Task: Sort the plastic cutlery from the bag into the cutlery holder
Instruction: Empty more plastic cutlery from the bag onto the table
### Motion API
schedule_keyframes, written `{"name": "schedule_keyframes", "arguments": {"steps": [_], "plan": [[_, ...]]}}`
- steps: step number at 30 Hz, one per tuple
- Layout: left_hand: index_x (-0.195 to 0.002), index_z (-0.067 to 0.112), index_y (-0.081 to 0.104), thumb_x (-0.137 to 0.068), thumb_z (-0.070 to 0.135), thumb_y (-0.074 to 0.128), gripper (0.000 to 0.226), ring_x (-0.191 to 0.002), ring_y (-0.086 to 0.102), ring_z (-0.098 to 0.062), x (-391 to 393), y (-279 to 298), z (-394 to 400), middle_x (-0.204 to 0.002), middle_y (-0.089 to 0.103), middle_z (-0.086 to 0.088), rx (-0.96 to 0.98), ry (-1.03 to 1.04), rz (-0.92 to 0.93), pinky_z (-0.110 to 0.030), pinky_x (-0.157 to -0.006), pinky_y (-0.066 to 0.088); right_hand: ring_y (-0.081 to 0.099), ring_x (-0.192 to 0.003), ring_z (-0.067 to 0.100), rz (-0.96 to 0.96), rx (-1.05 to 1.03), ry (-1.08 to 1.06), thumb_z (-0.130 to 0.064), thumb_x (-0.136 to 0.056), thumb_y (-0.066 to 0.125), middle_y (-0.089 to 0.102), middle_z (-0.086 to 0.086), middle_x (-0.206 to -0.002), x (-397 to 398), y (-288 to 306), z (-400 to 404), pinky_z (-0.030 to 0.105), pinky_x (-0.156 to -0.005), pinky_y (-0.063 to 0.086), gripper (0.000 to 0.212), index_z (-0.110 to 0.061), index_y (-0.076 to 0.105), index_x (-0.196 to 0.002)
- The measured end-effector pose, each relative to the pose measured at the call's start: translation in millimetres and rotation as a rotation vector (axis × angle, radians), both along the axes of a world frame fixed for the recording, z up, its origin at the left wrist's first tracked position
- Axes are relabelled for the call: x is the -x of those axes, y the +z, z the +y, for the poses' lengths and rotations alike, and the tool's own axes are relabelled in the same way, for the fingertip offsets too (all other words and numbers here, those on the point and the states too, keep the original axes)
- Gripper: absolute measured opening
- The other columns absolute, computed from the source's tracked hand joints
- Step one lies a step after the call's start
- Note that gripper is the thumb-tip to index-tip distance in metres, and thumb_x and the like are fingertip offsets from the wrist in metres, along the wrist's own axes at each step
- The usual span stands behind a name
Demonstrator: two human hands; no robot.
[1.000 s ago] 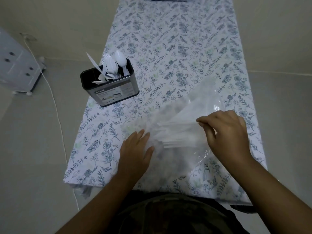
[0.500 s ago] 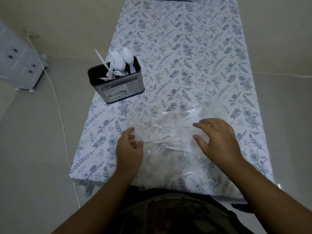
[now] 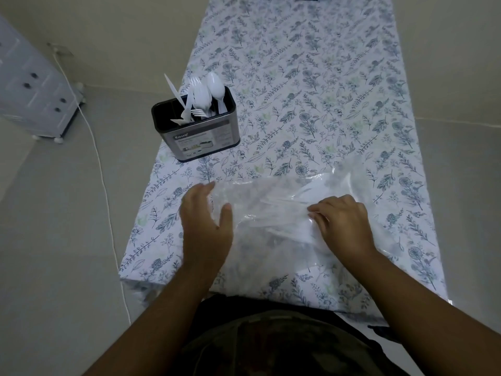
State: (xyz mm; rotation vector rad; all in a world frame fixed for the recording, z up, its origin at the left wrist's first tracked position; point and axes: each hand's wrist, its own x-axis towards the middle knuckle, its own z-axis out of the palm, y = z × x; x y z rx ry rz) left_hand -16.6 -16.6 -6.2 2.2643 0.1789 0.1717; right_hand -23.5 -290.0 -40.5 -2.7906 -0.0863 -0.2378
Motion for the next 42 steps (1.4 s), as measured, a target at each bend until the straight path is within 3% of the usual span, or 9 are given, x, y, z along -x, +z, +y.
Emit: {"name": "schedule_keyframes", "arguments": {"steps": [2,5,11,17,22,32,36,39,42], "plan": [[-0.138,0.022,0.055,-0.096,0.034,0.058,0.043,-0.137,0.043,-0.018,-3.2,-3.9,-0.6,-0.144,0.052,-0.001,-0.258,-0.293,-0.087,-0.041,-0.113,0.035,0.064,-0.089,0.027,0.004,-0.051,-0.015,-0.024,-0.083,0.082,0.076,-0.006,-0.087,-1.8,6.6,1.7,0.036,-0.08,0.034,0.013,-0.022,0.078,-0.096],[-0.14,0.021,0.056,-0.095,0.048,0.047,0.053,-0.136,0.048,-0.022,-1.5,-18.8,-9.4,-0.14,0.059,0.001,-0.399,-0.485,-0.009,-0.045,-0.114,0.033,0.063,-0.089,0.025,-0.018,-0.103,0.017,-0.026,-0.083,0.082,0.075,-0.009,-0.083,-5.6,25.3,2.9,0.035,-0.083,0.032,0.01,-0.024,0.078,-0.092],[-0.132,0.019,0.063,-0.097,0.043,0.047,0.045,-0.13,0.055,-0.021,4.6,-37.4,-20.3,-0.131,0.066,0.001,-0.26,-0.421,-0.042,-0.046,-0.114,0.034,0.058,-0.082,0.022,-0.11,-0.094,0.088,-0.028,-0.086,0.08,0.073,-0.012,-0.079,0.1,70.2,8.8,0.038,-0.078,0.033,0.004,-0.029,0.08,-0.09],[-0.128,0.016,0.066,-0.097,0.032,0.057,0.035,-0.123,0.059,-0.018,11.4,-31.8,-29.8,-0.127,0.069,0.001,-0.173,-0.415,-0.127,-0.041,-0.106,0.043,0.052,-0.081,0.024,-0.253,-0.046,0.132,-0.029,-0.09,0.075,0.073,-0.012,-0.084,9.1,89.4,13.6,0.035,-0.076,0.025,0.008,-0.028,0.082,-0.094],[-0.128,0.016,0.066,-0.097,0.033,0.054,0.037,-0.123,0.059,-0.017,17.2,-34.2,-34.6,-0.128,0.068,0.001,-0.132,-0.418,-0.127,-0.045,-0.104,0.045,0.052,-0.081,0.024,-0.245,-0.046,0.145,-0.027,-0.089,0.076,0.072,-0.011,-0.084,15.5,93.4,14.3,0.035,-0.076,0.024,0.007,-0.027,0.081,-0.093],[-0.124,0.014,0.068,-0.094,0.016,0.064,0.031,-0.119,0.063,-0.015,19.4,-33.0,-36.3,-0.126,0.069,0.0,-0.097,-0.471,-0.19,-0.043,-0.097,0.051,0.047,-0.082,0.021,-0.258,-0.09,0.183,-0.021,-0.082,0.069,0.071,-0.01,-0.077,11.5,105.3,22.2,0.033,-0.077,0.025,0.014,-0.025,0.082,-0.084],[-0.122,0.013,0.07,-0.095,0.016,0.065,0.028,-0.117,0.064,-0.014,18.3,-32.6,-35.0,-0.123,0.071,0.001,-0.082,-0.472,-0.21,-0.043,-0.094,0.052,0.048,-0.082,0.02,-0.213,-0.09,0.161,-0.022,-0.081,0.065,0.071,-0.012,-0.079,10.8,102.1,14.3,0.032,-0.079,0.023,0.016,-0.026,0.08,-0.082],[-0.11,0.015,0.075,-0.093,0.012,0.067,0.019,-0.108,0.068,-0.016,17.4,-32.9,-36.5,-0.111,0.074,0.003,-0.109,-0.479,-0.279,-0.042,-0.089,0.053,0.051,-0.094,0.019,-0.028,-0.063,0.084,-0.026,-0.079,0.062,0.07,-0.015,-0.085,13.4,93.3,2.9,0.029,-0.083,0.017,0.018,-0.03,0.078,-0.083],[-0.107,0.019,0.075,-0.094,0.015,0.065,0.017,-0.102,0.067,-0.014,12.8,-32.2,-42.0,-0.106,0.074,0.006,-0.153,-0.503,-0.232,-0.043,-0.085,0.051,0.053,-0.102,0.014,0.084,-0.1,0.034,-0.035,-0.08,0.055,0.071,-0.018,-0.091,10.8,92.0,-2.5,0.025,-0.086,0.017,0.024,-0.033,0.079,-0.086]]}}
